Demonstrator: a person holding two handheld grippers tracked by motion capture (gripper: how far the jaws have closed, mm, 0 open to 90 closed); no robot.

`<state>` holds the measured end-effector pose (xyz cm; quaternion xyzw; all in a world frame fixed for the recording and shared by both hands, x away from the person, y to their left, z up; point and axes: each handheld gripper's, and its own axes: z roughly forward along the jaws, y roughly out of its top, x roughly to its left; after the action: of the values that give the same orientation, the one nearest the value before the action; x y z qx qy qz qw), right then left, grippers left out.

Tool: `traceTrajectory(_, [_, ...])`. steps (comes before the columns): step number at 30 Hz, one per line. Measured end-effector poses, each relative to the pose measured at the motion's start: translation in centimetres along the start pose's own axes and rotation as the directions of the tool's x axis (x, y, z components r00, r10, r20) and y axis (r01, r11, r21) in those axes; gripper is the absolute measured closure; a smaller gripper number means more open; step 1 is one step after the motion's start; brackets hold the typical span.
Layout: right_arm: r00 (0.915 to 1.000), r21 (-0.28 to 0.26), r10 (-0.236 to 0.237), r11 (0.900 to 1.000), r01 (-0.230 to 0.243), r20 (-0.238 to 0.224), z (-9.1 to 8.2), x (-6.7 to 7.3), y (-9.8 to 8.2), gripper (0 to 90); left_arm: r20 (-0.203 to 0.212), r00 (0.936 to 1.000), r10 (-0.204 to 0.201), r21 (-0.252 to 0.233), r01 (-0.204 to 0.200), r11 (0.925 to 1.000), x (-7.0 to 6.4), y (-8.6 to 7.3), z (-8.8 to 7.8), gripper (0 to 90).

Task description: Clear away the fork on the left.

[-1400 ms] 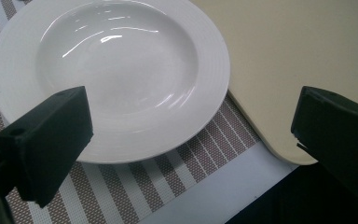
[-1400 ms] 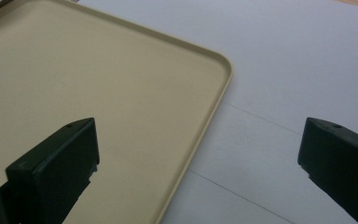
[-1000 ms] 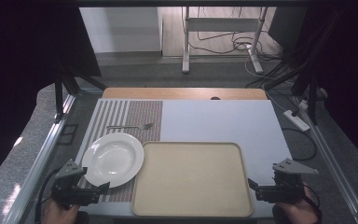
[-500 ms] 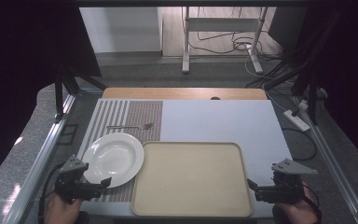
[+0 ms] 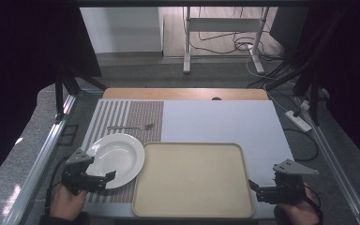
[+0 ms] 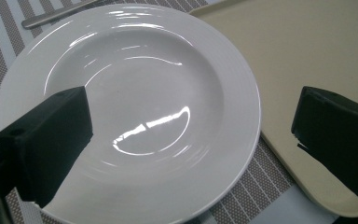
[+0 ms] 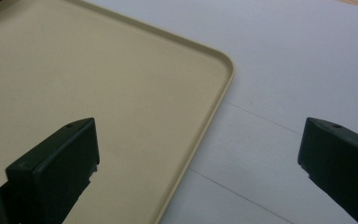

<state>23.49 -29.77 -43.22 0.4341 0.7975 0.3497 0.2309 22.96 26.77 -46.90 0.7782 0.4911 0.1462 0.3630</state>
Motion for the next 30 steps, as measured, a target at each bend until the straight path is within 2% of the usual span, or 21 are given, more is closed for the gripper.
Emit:
traceTrajectory(3, [1.0000,0.001,0.000,1.000,0.000,0.000,0.0,0.0,0.0,0.0,-0.011,0.9999,0.005,0.014,-0.004,0.9999,0.4,0.4,0.5,0.0])
traceTrajectory(11, [1.0000,0.004,0.002,1.000,-0.002,0.000,0.0,0.0,0.0,0.0,-0.001,0.9999,-0.015,0.030,0.015,0.9994,1.8,1.8,2.3,0.0])
traceTrajectory(13, [1.0000,0.004,0.003,1.000,-0.003,0.000,0.1,0.0,0.0,0.0,0.004,0.9998,-0.021,0.036,0.021,0.9991,2.0,1.9,2.5,0.0])
traceTrajectory(14, [1.0000,0.005,0.003,1.000,-0.003,0.000,0.1,0.0,0.0,0.0,0.033,0.9989,-0.033,0.044,0.032,0.9985,2.5,2.3,3.0,0.0])
traceTrajectory(16, [1.0000,0.005,0.003,1.000,-0.003,-0.001,0.1,0.0,0.0,0.0,0.037,0.9987,-0.035,0.049,0.034,0.9982,2.7,2.4,3.3,0.0])
traceTrajectory(21, [1.0000,0.007,0.005,1.000,-0.005,0.001,0.1,0.0,0.0,0.0,0.022,0.9997,-0.006,0.038,0.005,0.9993,3.5,3.6,4.4,0.0])
traceTrajectory(24, [1.0000,0.007,0.006,1.000,-0.006,0.001,0.1,0.0,0.0,0.0,0.036,0.9993,0.002,0.035,-0.003,0.9994,3.8,4.0,4.8,0.0])
traceTrajectory(26, [1.0000,0.007,0.005,1.000,-0.005,0.002,0.1,0.0,0.0,0.0,0.043,0.9991,0.004,0.039,-0.006,0.9992,4.2,4.3,5.4,0.0])
traceTrajectory(27, [1.0000,0.008,0.005,1.000,-0.005,0.001,0.1,0.0,0.0,0.0,0.026,0.9995,0.020,0.062,-0.021,0.9978,4.4,4.6,5.9,0.0])
traceTrajectory(30, [1.0000,0.010,0.005,1.000,-0.005,0.001,0.1,0.0,0.0,0.0,0.021,0.9996,0.020,0.078,-0.022,0.9967,4.7,5.1,6.6,0.0])
